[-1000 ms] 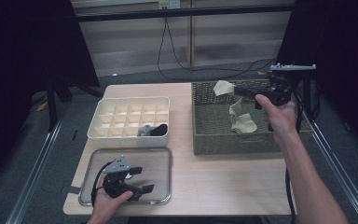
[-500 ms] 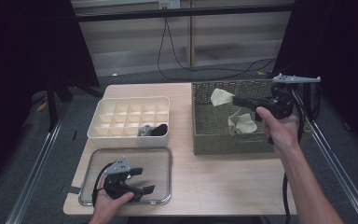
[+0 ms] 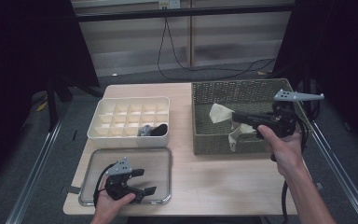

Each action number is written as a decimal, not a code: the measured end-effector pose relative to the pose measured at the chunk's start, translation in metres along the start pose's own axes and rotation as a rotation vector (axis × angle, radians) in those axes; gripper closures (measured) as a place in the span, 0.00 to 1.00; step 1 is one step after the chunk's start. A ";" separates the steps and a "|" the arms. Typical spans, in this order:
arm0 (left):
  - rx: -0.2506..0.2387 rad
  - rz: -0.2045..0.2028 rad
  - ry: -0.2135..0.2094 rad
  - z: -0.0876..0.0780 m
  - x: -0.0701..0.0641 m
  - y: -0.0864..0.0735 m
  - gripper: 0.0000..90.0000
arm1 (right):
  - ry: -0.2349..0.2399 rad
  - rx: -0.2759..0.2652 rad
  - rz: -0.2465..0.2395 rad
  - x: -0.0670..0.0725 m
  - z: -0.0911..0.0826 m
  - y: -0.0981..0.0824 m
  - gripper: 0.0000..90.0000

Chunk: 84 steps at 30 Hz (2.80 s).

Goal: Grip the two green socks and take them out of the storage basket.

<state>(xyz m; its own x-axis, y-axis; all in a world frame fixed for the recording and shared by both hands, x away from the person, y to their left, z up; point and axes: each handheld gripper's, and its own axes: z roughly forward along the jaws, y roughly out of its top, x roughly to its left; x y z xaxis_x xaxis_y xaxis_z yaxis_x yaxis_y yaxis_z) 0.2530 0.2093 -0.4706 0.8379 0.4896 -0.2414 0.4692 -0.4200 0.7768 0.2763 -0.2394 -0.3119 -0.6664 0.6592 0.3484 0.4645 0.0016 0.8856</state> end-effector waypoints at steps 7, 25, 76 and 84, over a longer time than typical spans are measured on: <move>-0.008 0.012 -0.017 0.004 -0.004 0.003 0.16 | 0.022 0.003 0.025 0.007 -0.003 -0.016 0.98; -0.002 0.061 -0.065 0.016 -0.020 0.011 0.20 | 0.027 0.068 0.083 0.005 0.005 -0.075 0.98; 0.024 0.127 -0.144 0.070 -0.030 0.040 0.78 | 0.084 0.377 0.075 0.020 0.095 -0.169 0.87; 0.023 0.114 -0.164 0.083 -0.028 0.048 0.78 | 0.056 0.349 0.075 0.019 0.080 -0.166 0.77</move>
<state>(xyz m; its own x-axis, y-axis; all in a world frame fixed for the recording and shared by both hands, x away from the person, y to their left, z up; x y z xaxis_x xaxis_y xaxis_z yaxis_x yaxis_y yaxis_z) 0.2746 0.1123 -0.4747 0.9193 0.3076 -0.2456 0.3734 -0.4838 0.7915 0.2331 -0.1674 -0.4768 -0.6493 0.6247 0.4337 0.6784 0.2179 0.7017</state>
